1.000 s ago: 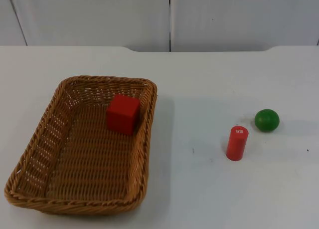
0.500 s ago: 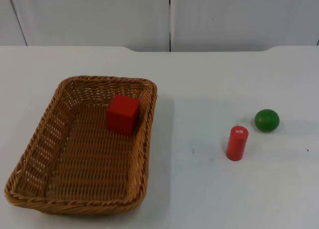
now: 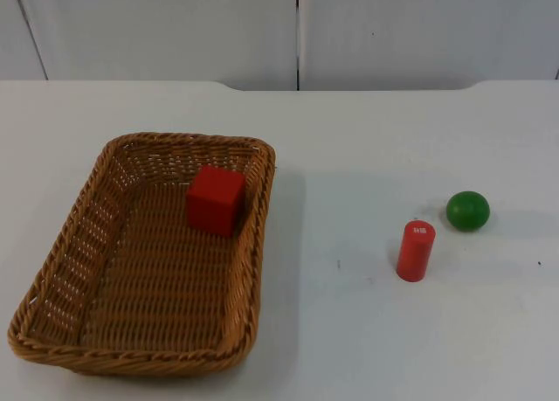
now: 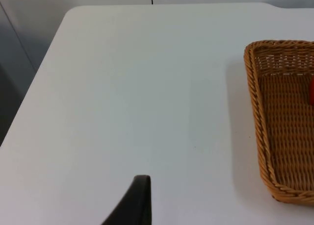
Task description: Pick up the basket with the left hand and place the object to the left of the red cylinder into the basket with the right hand.
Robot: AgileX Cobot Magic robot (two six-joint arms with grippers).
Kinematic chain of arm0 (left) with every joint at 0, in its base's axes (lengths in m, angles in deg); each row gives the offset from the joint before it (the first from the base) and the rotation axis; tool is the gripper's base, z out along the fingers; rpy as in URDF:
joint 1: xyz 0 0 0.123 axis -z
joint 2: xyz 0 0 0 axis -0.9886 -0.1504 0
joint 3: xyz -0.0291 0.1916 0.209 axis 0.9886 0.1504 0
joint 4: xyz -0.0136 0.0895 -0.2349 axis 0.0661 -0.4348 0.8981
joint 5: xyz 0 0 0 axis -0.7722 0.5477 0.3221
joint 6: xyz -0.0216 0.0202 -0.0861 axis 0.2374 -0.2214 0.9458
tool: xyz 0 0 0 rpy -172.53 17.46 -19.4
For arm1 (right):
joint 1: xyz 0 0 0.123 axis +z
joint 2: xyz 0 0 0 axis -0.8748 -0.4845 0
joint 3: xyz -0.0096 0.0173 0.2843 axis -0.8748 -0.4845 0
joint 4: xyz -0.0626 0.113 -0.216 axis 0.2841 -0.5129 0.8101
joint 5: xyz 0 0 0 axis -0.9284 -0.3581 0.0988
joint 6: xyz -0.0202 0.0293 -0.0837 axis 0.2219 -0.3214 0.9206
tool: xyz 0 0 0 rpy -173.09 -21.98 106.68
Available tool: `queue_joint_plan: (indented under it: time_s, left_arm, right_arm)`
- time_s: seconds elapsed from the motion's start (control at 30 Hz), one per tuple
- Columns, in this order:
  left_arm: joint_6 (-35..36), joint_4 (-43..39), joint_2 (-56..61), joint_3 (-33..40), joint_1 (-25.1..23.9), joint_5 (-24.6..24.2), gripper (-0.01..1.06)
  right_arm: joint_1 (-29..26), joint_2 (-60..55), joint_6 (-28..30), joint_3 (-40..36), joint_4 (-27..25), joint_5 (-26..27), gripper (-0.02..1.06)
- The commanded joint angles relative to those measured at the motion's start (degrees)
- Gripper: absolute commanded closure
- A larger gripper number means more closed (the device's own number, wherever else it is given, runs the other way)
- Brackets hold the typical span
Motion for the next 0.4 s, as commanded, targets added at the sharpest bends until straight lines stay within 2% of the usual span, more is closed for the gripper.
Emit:
queue_joint_plan:
  time_s: [0.0, 0.37]
  left_arm:
    - [-0.1, 0.5, 0.3, 0.3, -0.3, -0.3, 0.0]
    - [-0.1, 0.5, 0.3, 0.3, -0.3, -0.3, 0.0]
  right_arm:
    - [-2.5, 0.1, 0.0, 0.0, -0.1, 0.3, -0.01]
    - [-12.6, 0.1, 0.0, 0.0, -0.1, 0.3, -0.01]
